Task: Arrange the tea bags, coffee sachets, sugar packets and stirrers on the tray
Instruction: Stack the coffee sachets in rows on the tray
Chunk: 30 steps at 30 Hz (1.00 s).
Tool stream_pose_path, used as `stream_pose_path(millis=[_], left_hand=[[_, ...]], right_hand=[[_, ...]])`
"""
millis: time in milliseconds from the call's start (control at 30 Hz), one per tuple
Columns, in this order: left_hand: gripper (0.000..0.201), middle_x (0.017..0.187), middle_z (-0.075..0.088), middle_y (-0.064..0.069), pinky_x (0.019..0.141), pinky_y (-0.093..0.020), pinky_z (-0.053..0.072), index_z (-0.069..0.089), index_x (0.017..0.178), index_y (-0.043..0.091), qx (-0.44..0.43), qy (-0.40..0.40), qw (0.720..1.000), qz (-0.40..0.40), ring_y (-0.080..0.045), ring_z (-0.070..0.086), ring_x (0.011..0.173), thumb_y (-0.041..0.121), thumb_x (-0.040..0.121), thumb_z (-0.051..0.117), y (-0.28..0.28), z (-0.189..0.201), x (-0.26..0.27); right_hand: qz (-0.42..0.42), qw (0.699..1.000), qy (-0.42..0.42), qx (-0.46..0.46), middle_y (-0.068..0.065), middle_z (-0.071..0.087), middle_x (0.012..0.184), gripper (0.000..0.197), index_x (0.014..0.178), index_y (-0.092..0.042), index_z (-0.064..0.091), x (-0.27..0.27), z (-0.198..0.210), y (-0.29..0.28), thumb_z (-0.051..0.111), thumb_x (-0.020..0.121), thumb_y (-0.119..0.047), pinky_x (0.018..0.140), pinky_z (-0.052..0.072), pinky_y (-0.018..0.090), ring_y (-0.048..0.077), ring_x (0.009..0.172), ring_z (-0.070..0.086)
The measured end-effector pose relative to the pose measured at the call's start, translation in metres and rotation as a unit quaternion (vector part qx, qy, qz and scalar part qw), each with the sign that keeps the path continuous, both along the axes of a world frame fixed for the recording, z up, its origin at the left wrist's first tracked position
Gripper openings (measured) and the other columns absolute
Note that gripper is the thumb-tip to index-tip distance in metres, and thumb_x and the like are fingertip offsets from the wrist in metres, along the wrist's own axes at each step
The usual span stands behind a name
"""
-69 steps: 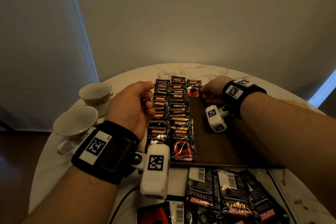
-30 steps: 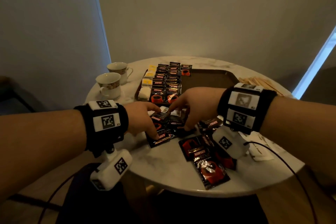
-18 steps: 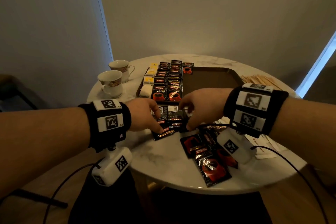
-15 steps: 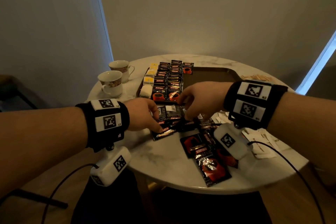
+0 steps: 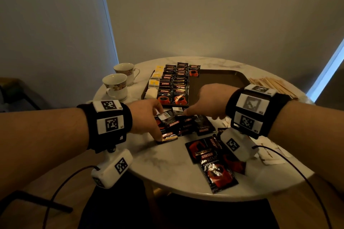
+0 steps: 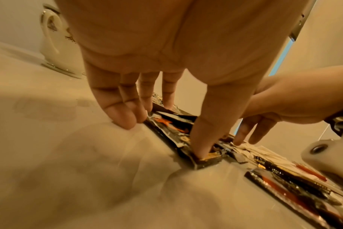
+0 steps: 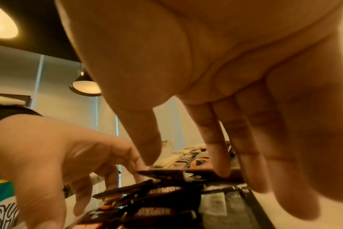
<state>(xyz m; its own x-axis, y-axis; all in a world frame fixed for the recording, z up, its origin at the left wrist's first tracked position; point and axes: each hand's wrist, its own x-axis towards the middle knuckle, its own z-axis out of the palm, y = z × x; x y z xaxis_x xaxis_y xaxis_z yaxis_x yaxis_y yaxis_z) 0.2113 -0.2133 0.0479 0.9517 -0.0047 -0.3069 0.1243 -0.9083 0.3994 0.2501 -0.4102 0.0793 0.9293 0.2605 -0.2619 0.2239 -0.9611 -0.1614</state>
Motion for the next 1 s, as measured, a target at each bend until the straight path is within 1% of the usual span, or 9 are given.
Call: stream_pose_path(millis=[100, 200, 267, 333, 433, 533, 700, 900, 1000], left_hand=[[0.096, 0.14, 0.052, 0.008, 0.098, -0.034, 0.054, 0.043, 0.142, 0.037, 0.036, 0.0, 0.999, -0.027, -0.016, 0.057, 0.116, 0.032, 0.062, 0.097, -0.002, 0.001, 0.0], [0.089, 0.133, 0.051, 0.009, 0.099, -0.037, 0.054, 0.047, 0.137, 0.038, 0.05, 0.001, 0.997, -0.055, -0.015, 0.055, 0.115, 0.035, 0.063, 0.096, -0.008, 0.003, 0.0], [0.082, 0.127, 0.051, 0.01, 0.097, -0.035, 0.054, 0.05, 0.133, 0.037, 0.05, 0.001, 0.997, -0.061, -0.015, 0.055, 0.111, 0.037, 0.065, 0.095, -0.01, 0.003, -0.001], [0.07, 0.123, 0.057, 0.01, 0.095, -0.036, 0.055, 0.056, 0.123, 0.034, 0.041, -0.009, 0.997, -0.063, -0.014, 0.057, 0.108, 0.038, 0.065, 0.095, -0.008, 0.002, -0.001], [0.051, 0.113, 0.062, 0.008, 0.083, -0.032, 0.055, 0.06, 0.102, 0.03, 0.034, -0.026, 0.997, -0.059, -0.013, 0.059, 0.1, 0.037, 0.065, 0.095, -0.003, -0.002, -0.002], [0.047, 0.107, 0.065, 0.006, 0.074, -0.03, 0.054, 0.058, 0.093, 0.028, 0.026, -0.033, 0.998, -0.051, -0.014, 0.061, 0.096, 0.033, 0.065, 0.095, 0.001, -0.005, -0.003], [0.043, 0.105, 0.066, 0.002, 0.07, -0.029, 0.053, 0.057, 0.087, 0.027, 0.017, -0.035, 0.998, -0.047, -0.017, 0.06, 0.092, 0.029, 0.066, 0.095, 0.002, -0.007, 0.0], [0.042, 0.09, 0.062, 0.003, 0.059, -0.025, 0.043, 0.056, 0.085, 0.024, 0.002, -0.06, 0.998, -0.034, -0.012, 0.054, 0.076, 0.031, 0.068, 0.094, 0.001, -0.013, 0.005], [0.04, 0.083, 0.061, 0.003, 0.057, -0.025, 0.041, 0.053, 0.081, 0.024, 0.002, -0.073, 0.997, -0.032, -0.012, 0.053, 0.071, 0.029, 0.071, 0.092, 0.0, -0.015, 0.006]], right_hand=[[0.004, 0.999, 0.045, -0.026, 0.001, 0.066, 0.09, 0.052, 0.083, -0.017, 0.06, -0.004, 0.002, 0.005, 0.055, 0.092, -0.068, 0.074, 0.053, 0.027, 0.012, 0.075, 0.061], [0.028, 0.998, 0.04, -0.033, 0.003, 0.066, 0.093, 0.056, 0.09, -0.016, 0.061, -0.006, -0.001, 0.02, 0.051, 0.093, -0.071, 0.075, 0.054, 0.027, 0.013, 0.08, 0.063], [0.028, 0.999, 0.036, -0.003, 0.005, 0.07, 0.104, 0.061, 0.105, -0.012, 0.065, -0.006, -0.004, 0.027, 0.056, 0.09, -0.07, 0.085, 0.059, 0.03, 0.017, 0.094, 0.069], [0.028, 0.999, 0.038, 0.019, 0.008, 0.071, 0.111, 0.064, 0.114, -0.009, 0.066, -0.004, -0.005, 0.032, 0.062, 0.088, -0.067, 0.091, 0.06, 0.033, 0.021, 0.104, 0.071], [0.028, 0.997, 0.058, 0.044, 0.008, 0.072, 0.115, 0.052, 0.117, -0.009, 0.068, 0.001, -0.008, 0.037, 0.069, 0.091, -0.054, 0.093, 0.059, 0.036, 0.021, 0.107, 0.07], [0.026, 0.994, 0.085, 0.061, 0.007, 0.071, 0.115, 0.042, 0.118, -0.011, 0.069, 0.007, -0.008, 0.04, 0.074, 0.091, -0.043, 0.093, 0.06, 0.038, 0.021, 0.108, 0.069], [-0.024, 0.975, 0.185, 0.119, 0.009, 0.072, 0.116, 0.036, 0.118, -0.015, 0.065, 0.02, -0.009, 0.043, 0.078, 0.088, -0.029, 0.093, 0.06, 0.044, 0.025, 0.107, 0.071], [-0.048, 0.969, 0.183, 0.156, 0.009, 0.071, 0.115, 0.034, 0.12, -0.016, 0.063, 0.023, -0.01, 0.053, 0.067, 0.095, -0.04, 0.095, 0.058, 0.044, 0.026, 0.106, 0.07], [-0.058, 0.968, 0.182, 0.165, 0.011, 0.069, 0.116, 0.031, 0.12, -0.015, 0.062, 0.024, -0.01, 0.055, 0.066, 0.096, -0.035, 0.094, 0.058, 0.044, 0.028, 0.107, 0.069]])
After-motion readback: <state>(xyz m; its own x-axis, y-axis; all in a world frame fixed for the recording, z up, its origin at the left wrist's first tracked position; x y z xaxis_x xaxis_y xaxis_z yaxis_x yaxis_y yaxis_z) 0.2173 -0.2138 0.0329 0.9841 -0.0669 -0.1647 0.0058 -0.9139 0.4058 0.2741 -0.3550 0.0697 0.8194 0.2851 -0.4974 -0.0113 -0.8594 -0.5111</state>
